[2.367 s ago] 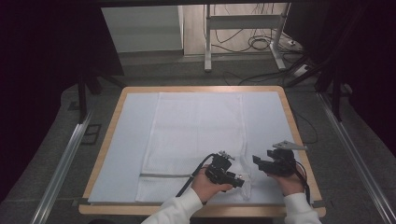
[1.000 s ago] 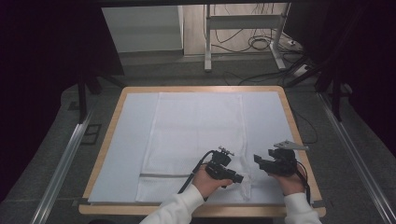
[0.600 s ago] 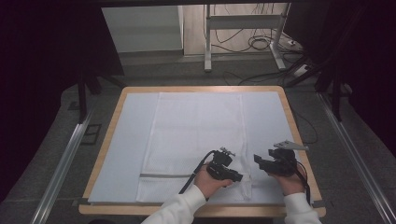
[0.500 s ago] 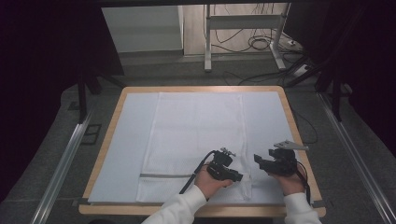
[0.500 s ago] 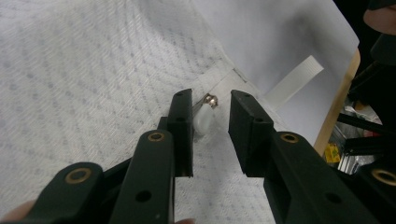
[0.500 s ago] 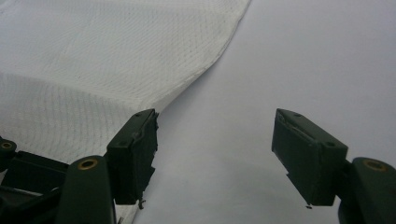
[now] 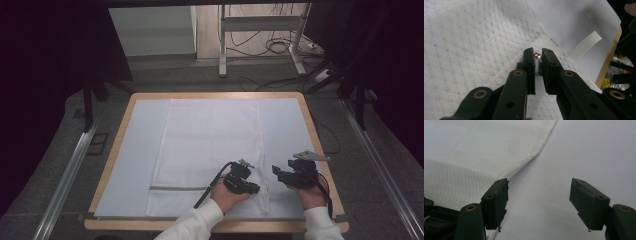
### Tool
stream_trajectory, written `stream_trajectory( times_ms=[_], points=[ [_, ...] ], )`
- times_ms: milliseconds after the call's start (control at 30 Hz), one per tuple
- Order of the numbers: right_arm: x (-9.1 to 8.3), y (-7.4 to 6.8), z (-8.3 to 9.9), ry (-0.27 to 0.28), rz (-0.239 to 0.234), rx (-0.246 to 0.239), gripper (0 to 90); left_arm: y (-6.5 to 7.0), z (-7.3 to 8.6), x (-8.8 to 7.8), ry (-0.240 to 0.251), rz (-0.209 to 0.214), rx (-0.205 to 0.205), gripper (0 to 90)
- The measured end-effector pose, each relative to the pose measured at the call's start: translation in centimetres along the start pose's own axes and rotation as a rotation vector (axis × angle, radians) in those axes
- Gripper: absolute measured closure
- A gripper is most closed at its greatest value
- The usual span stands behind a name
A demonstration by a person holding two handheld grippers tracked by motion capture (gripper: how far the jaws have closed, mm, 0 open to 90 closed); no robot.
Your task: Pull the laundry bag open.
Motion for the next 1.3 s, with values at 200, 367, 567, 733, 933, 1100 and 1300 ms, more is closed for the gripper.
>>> stream_trajectory(
  times_ms=[200, 367, 567, 733, 933, 1100, 1300],
  points=[
    [0.0, 0.0, 0.0, 0.001, 0.006, -0.002, 30.8, 0.0, 0.1, 0.0, 0.003, 0.001, 0.011, 84.8],
    [0.0, -0.1, 0.0, -0.004, -0.006, -0.005, 30.8, 0.1, 0.1, 0.0, 0.011, 0.000, 0.017, 85.9],
    [-0.2, -0.1, 0.0, 0.001, -0.016, -0.002, 30.8, 0.0, 0.4, -0.4, 0.025, 0.017, 0.025, 86.8],
    [-0.5, 0.1, 0.0, 0.009, -0.019, 0.006, 30.7, 0.1, 0.5, -1.0, 0.039, 0.020, 0.036, 86.8],
    [-0.5, 0.0, 0.0, 0.017, -0.032, -0.003, 30.7, 0.3, 0.7, -1.7, 0.061, 0.004, 0.061, 86.9],
    [-0.6, 0.0, -0.1, 0.018, -0.037, -0.005, 30.6, 0.4, 0.8, -2.0, 0.069, -0.004, 0.070, 86.9],
    [-1.1, 0.0, -0.2, 0.033, -0.064, -0.001, 30.4, 0.4, 0.9, -3.0, 0.088, -0.006, 0.079, 86.9]
  ],
)
Point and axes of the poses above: each handheld gripper's, and its own axes: x roughly forward along the jaws, z roughly out of its underside, y roughly to its right, the point moved 3 cm from there along x, roughly forward along the jaws, and after that the axes turned 13 degrees about -y, right-handed, at the moved point
